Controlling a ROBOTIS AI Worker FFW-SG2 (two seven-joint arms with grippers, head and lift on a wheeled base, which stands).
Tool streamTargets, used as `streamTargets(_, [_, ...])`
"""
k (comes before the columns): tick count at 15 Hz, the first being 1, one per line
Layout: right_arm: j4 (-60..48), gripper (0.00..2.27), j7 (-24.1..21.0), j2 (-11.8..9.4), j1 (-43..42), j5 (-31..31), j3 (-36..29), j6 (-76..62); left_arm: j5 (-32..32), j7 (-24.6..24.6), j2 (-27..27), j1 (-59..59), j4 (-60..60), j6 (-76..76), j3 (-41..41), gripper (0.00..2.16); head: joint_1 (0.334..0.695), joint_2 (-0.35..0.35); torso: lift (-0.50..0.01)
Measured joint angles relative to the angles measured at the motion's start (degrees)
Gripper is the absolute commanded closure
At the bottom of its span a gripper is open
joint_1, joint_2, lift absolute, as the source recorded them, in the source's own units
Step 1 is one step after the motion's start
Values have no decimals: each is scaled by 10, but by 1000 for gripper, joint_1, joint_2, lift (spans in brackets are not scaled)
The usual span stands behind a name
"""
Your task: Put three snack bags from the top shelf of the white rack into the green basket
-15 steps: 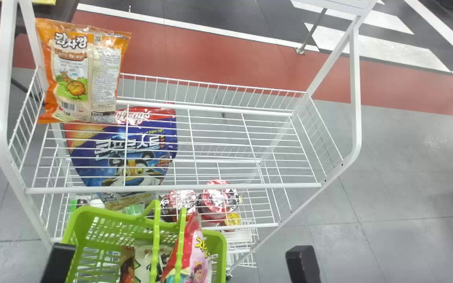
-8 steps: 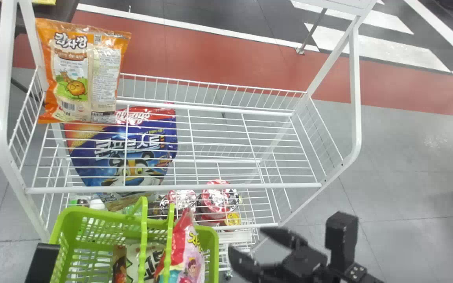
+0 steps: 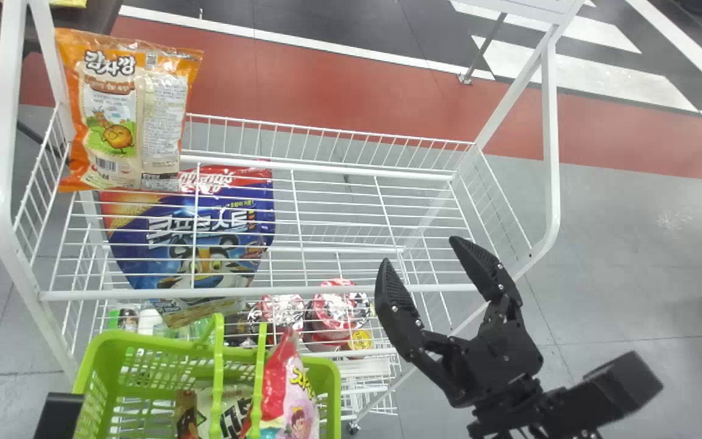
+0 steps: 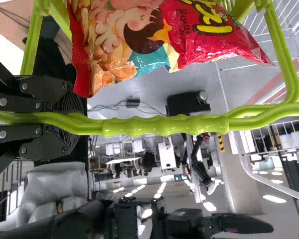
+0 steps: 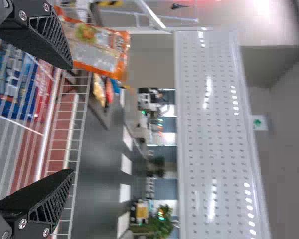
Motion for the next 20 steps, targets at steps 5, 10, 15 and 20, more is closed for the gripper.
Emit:
streamTargets(5, [0, 66, -13, 4, 4, -19, 12, 19, 3, -1, -1, 19, -15, -2, 11, 2145, 695, -350, 0])
streamTargets(10, [-6, 70, -12, 3, 16, -27, 6, 22, 3, -1, -1, 28, -20, -4, 11, 2145, 695, -350, 0])
streamTargets(15, [5, 70, -12, 3, 21, -32, -8, 23, 3, -2, -2, 30, -20, -15, 11, 2145, 695, -350, 0])
streamTargets(20, [131, 70, -10, 3, 9, -45, -63, 4, 8, -16, -4, 31, -13, -28, 24, 2145, 695, -350, 0])
